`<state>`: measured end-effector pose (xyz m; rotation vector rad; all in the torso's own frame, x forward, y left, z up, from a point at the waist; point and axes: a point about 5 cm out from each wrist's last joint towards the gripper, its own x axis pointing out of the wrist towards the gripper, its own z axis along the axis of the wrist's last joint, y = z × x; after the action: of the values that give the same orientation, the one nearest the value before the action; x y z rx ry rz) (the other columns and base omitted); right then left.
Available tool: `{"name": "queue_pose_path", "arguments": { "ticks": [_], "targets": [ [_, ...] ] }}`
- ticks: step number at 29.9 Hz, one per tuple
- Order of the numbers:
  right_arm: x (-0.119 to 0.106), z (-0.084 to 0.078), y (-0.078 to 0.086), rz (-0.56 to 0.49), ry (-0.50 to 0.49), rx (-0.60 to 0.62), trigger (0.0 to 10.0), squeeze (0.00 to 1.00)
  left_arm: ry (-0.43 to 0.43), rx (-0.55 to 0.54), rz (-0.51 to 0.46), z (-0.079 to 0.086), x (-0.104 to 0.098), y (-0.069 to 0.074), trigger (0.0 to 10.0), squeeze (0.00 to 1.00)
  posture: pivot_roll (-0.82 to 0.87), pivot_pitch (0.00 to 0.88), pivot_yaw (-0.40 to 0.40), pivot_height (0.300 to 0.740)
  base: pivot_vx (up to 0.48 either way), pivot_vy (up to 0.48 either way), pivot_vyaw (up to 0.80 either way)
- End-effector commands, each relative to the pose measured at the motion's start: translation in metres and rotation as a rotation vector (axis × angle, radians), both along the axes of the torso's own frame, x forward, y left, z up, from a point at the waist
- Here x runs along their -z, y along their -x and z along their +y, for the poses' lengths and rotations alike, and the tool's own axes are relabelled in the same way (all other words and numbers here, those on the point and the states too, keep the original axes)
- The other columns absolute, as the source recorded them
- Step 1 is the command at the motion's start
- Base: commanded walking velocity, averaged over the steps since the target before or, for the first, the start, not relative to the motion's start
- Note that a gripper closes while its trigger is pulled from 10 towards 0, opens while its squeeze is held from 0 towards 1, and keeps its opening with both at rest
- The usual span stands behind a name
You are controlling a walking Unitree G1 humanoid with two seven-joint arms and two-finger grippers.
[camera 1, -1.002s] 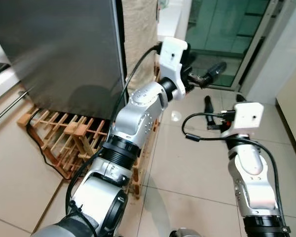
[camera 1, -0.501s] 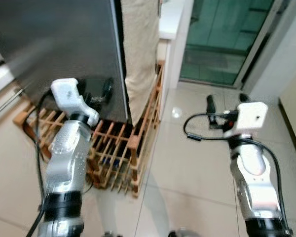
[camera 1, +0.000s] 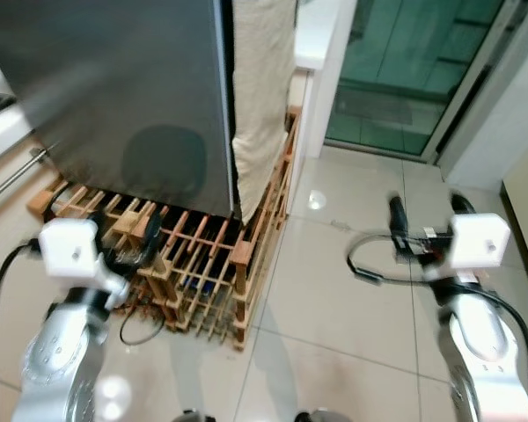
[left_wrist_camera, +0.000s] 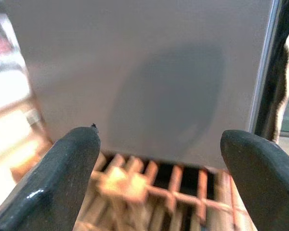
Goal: Restocking fridge
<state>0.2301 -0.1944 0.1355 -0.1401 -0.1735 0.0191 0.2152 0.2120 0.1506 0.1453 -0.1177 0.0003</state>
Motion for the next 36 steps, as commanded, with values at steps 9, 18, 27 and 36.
{"name": "queue_pose_path", "arguments": {
  "ticks": [9, 18, 27, 36],
  "targets": [
    [-0.008, 0.005, -0.016, -0.017, -0.028, 0.022, 10.0, 0.00, 0.169, 0.118, -0.068, -0.033, -0.023, -0.031, 10.0, 0.00, -0.18, 0.033, 0.008, 0.740, 0.352, 0.000, 0.00],
    [-0.019, 0.002, -0.027, -0.041, 0.013, 0.013, 10.0, 0.00, 0.224, 0.123, -0.100, -0.041, -0.032, -0.049, 10.0, 0.00, -0.22, 0.017, -0.005, 0.740, 0.411, 0.000, 0.00],
    [-0.019, 0.004, -0.033, -0.041, 0.018, 0.009, 10.0, 0.00, 0.234, 0.226, -0.122, -0.058, -0.038, -0.061, 10.0, 0.00, -0.22, 0.000, -0.006, 0.740, 0.000, 0.000, 0.00],
    [-0.014, 0.011, -0.039, -0.019, 0.009, -0.019, 10.0, 0.00, 0.232, 0.304, -0.105, -0.072, -0.041, -0.071, 10.0, 0.00, -0.21, 0.000, 0.009, 0.740, 0.000, 0.000, -0.43]
  ]
}}
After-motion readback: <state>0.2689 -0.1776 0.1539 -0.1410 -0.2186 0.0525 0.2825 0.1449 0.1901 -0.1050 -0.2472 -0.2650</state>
